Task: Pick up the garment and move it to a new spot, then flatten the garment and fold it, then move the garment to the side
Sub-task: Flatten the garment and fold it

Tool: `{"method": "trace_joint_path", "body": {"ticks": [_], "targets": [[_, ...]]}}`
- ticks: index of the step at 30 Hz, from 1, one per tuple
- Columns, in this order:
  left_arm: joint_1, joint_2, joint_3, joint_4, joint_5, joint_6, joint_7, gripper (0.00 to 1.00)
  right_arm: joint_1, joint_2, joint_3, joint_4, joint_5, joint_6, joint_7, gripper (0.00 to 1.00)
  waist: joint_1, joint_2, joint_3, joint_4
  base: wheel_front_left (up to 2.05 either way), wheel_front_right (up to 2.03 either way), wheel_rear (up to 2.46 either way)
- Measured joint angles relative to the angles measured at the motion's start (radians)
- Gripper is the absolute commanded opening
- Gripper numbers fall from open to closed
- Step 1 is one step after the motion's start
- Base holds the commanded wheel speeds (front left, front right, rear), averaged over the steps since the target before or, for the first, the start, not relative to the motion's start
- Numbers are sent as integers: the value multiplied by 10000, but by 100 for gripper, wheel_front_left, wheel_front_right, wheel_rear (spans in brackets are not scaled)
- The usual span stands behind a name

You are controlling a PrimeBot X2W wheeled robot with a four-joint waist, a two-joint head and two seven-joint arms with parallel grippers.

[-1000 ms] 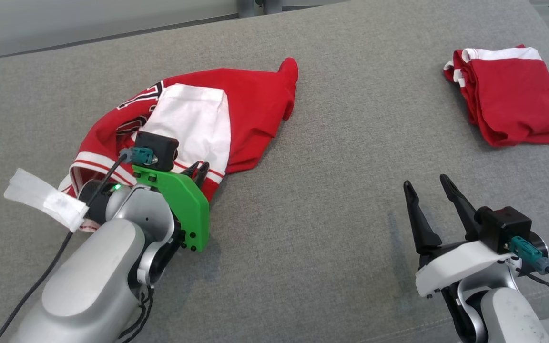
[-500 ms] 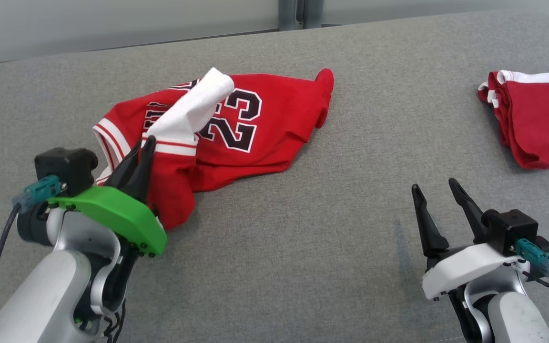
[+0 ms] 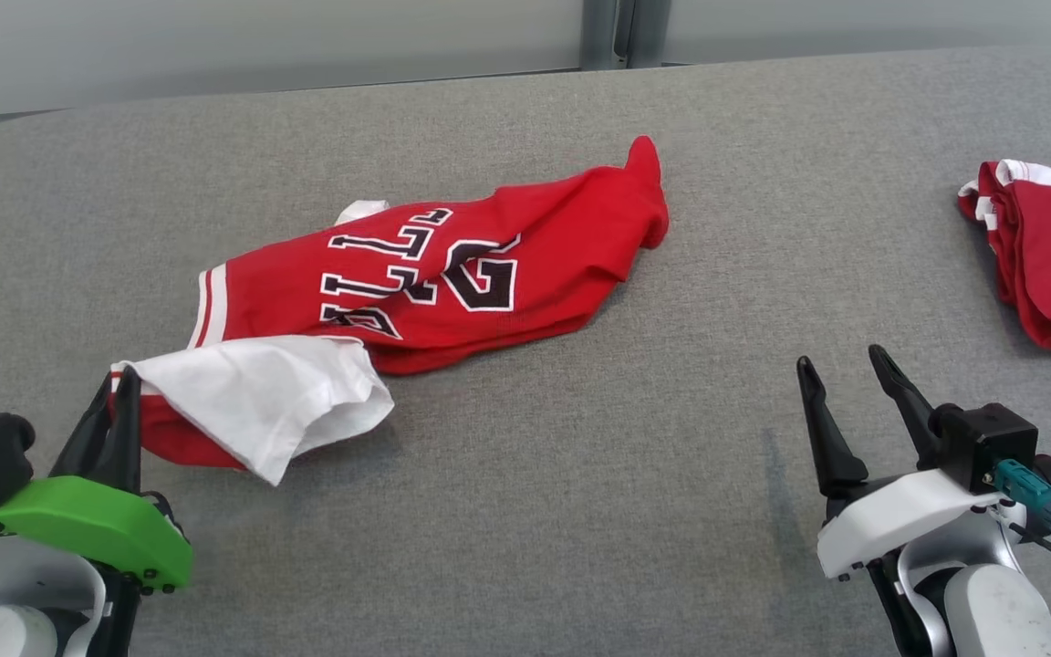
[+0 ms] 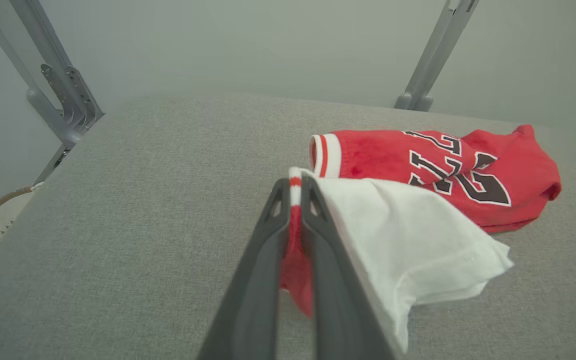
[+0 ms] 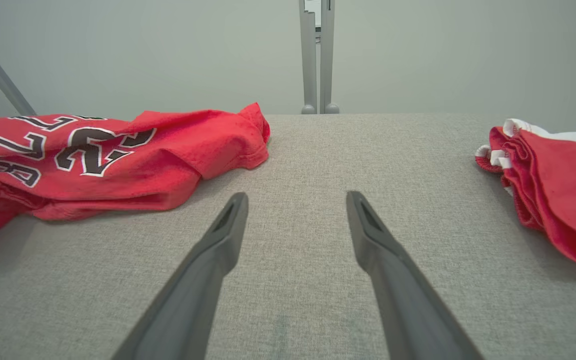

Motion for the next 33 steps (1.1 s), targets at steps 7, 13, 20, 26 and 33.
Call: {"method": "trace_joint_path", "body": {"ticks": [7,13,20,26,33], "targets": [[288,-109,303,688,222,416,-763,0,0,0,88,-12,-25,0,42,100,0,0,-91,13,0,0,0],[410,-545,303,1753,458,686,-1505,0,61,0,75,-10,-29,0,44,100,0,0,-145,-17,0,0,0],[390,-1191,234,2690,535,516,-2274,100,67,0,102,-17,-38,0,59,100,0,0,-202,37,0,0,0],[587,-1618,401,2602,134,176,-2702,100,154,0,-19,-6,-40,0,61,100,0,0,-285,218,0,0,0],[996,-2437,1241,1471,56,-1018,-3168,100,258,0,-115,13,-38,0,86,100,0,0,-421,621,0,0,0]]}}
